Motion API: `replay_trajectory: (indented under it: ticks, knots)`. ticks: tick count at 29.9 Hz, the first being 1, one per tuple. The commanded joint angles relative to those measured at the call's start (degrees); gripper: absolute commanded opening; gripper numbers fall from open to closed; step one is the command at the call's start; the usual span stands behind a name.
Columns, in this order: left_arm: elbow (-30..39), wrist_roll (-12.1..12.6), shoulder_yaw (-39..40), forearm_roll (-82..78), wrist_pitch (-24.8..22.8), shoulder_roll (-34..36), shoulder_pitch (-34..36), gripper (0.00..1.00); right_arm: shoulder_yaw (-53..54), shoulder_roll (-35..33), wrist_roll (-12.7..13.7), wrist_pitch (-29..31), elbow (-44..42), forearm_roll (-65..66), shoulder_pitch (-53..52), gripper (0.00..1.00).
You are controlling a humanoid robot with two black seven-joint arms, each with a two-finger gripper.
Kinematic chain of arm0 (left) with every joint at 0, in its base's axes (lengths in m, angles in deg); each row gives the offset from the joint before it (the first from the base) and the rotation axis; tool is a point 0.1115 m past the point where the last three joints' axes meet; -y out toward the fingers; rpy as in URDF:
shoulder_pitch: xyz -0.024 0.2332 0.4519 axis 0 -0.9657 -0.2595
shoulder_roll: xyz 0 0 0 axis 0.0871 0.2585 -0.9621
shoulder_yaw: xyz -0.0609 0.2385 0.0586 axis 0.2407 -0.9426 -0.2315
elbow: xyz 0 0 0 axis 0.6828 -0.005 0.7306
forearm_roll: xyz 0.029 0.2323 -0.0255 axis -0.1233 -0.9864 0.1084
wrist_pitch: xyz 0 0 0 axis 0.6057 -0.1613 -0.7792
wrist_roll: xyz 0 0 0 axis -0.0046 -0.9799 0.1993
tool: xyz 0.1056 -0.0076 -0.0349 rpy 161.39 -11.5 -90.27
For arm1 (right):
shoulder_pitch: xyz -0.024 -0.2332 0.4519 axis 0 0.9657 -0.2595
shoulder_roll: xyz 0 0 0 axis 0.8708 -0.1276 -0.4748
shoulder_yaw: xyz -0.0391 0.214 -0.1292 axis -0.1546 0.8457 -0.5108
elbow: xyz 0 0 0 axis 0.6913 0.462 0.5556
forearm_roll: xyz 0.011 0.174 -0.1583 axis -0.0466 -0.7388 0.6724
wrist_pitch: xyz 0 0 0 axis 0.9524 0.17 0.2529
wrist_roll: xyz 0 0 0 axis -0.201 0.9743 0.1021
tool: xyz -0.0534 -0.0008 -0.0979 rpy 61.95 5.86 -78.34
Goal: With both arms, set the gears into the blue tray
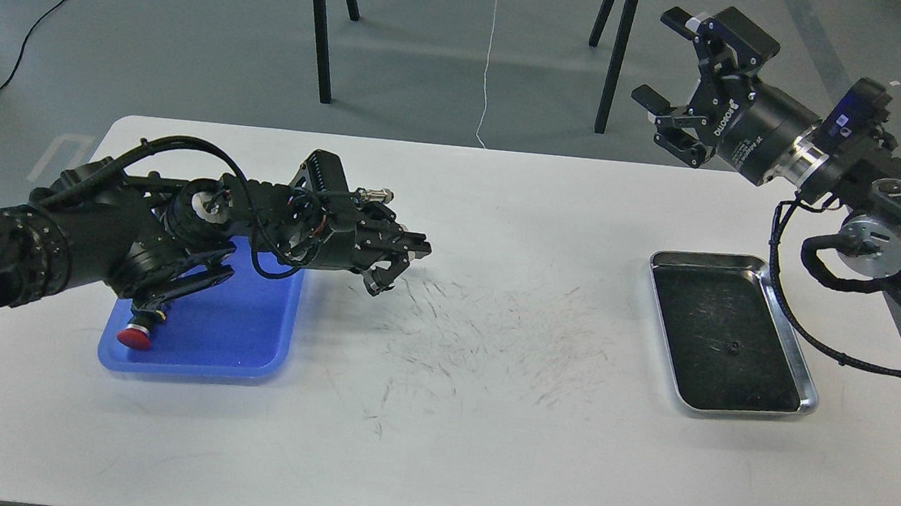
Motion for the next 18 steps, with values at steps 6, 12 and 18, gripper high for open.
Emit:
replay_trajectory:
  ticks: [6,12,18]
  knots:
    - [2.92,0.0,0.15,0.0,0.18,4.8,0.28,0.14,0.96,-0.15,0.0,-0.01,2.78,0.07,3.08,0.98]
    - [4.85,0.0,0.24,-0.35,0.35,7.7,0.28,0.14,3.17,-0.06,0.0,-0.01,3.57,0.16,7.12,0.98]
    - [5.29,0.0,0.24,-0.7,0.62,9.98,0.19,0.14,4.31,0.47,0.0,-0.1,3.66,0.25,11.08,0.98]
